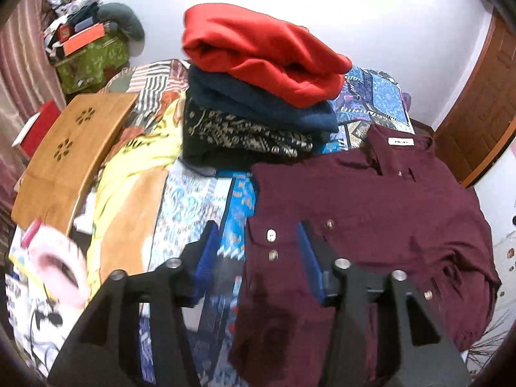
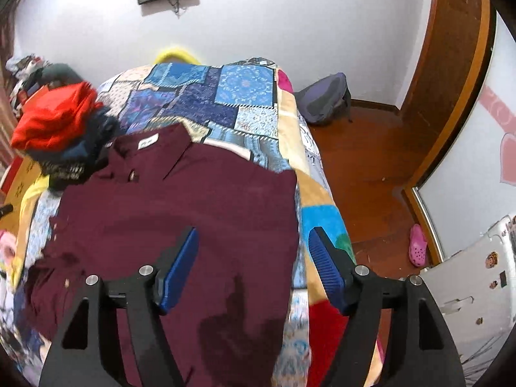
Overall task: Fold large clothes
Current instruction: 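Grasp the hem with both grippers and fold it up toward the collar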
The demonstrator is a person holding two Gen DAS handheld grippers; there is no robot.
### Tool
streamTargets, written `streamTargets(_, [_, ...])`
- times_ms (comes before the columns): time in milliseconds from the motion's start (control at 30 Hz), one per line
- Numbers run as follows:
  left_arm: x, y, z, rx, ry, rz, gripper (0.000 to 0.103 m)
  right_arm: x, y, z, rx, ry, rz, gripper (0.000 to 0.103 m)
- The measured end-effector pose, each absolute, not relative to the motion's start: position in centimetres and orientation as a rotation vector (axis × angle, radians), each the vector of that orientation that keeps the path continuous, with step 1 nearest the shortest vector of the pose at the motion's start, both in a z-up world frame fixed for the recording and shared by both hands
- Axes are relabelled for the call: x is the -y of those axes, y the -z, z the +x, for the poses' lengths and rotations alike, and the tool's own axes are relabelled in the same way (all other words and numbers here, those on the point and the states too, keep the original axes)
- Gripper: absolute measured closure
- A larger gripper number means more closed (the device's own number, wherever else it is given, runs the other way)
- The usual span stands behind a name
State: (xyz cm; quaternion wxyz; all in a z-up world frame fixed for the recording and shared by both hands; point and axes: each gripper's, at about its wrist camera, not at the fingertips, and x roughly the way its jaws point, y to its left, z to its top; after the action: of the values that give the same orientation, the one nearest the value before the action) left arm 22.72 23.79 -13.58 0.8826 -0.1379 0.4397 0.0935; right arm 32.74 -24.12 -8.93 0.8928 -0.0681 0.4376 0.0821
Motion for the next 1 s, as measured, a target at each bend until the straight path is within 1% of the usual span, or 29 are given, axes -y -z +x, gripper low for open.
streamTargets(100, [-23.2,13.8,20.2,-0.911,-0.187,-0.347,0.049,24.4,9.3,30.6,-0.905,-0.178,-0.145,0.036])
streamTargets(233, [-21.7,15.6,17.6,-0.958,-0.167,-0.374,0.048,24.9,10.6,28.3,-0.938,-0.178,-0.111,0.036])
streamTargets(433, [-20.5,19.8,15.3,-1.069,-0.131,-0.478,0.048,25.7,12.8,25.8,-1.015,-0.196,-0.019,0.036])
streamTargets(600, [-20.0,22.2,13.1,-1.099,-0.132,-0.531,0.048,26.6,15.3,24.3,-1.089,-0.201,0.100,0.035])
streamTargets(733, [-19.9,23.6,12.3,-1.137,-0.120,-0.569,0.048,27.3,16.6,23.6,-1.126,-0.221,0.210,0.035])
streamTargets(1000, [-19.7,25.7,12.6,-1.175,-0.032,-0.749,0.047,28.0,17.3,22.6,-1.152,-0.212,0.296,0.035])
